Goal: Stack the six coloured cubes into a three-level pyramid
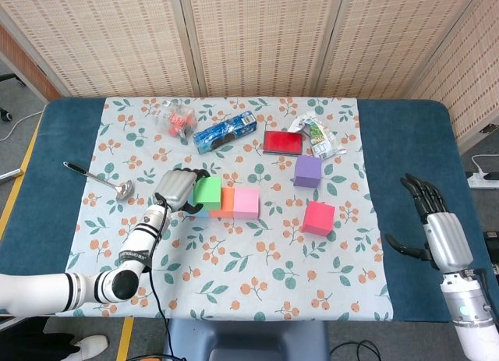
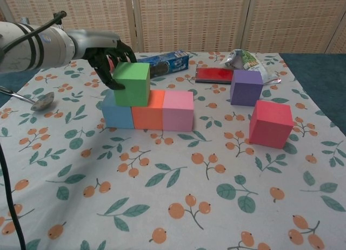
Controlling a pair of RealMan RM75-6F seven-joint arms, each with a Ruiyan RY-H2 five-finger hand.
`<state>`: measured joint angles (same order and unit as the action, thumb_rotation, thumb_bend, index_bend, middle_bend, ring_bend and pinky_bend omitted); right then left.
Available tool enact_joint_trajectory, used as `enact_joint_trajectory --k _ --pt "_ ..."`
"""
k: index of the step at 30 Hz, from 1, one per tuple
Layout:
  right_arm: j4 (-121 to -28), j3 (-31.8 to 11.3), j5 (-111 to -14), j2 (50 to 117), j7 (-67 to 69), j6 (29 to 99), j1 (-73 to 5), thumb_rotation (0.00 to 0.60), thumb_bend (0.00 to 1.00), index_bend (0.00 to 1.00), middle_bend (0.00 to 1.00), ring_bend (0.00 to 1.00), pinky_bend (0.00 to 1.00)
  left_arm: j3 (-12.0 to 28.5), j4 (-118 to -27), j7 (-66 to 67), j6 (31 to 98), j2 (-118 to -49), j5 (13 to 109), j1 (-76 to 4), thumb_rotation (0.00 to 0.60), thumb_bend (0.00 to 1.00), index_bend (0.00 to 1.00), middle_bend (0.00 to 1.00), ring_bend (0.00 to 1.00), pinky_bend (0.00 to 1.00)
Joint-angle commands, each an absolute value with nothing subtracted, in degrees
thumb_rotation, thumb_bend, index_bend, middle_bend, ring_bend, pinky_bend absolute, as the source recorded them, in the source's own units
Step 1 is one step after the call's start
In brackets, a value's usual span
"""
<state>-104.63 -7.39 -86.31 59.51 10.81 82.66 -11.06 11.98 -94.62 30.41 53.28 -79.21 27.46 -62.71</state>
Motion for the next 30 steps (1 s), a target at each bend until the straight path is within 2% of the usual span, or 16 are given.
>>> enact_joint_trajectory --k 1,26,30 --pt "-104.6 -7.4 -86.3 59.5 10.8 82.7 -11.0 0.600 0.11 0.00 0.01 0.00 0.00 11.9 -94.4 30.2 53.2 -79.2 27.6 -62.7 0.600 0.32 0.26 0.28 0.23 0.25" --pt "-104.9 -7.5 -86.3 59.3 10.7 83.1 -10.7 0.600 0.11 0.00 0.01 0.00 0.00 11.4 -93.7 29.3 52.4 -79.4 27.9 -62.9 0.600 0.32 0.25 0.27 0.22 0.24" --pt "-104.9 -7.5 -86.2 59.3 10.6 83.1 -10.6 0.600 0.11 0.00 0.01 0.00 0.00 11.3 -93.5 29.3 52.1 -79.5 27.7 -63.0 0.600 0.32 0.20 0.22 0.18 0.24"
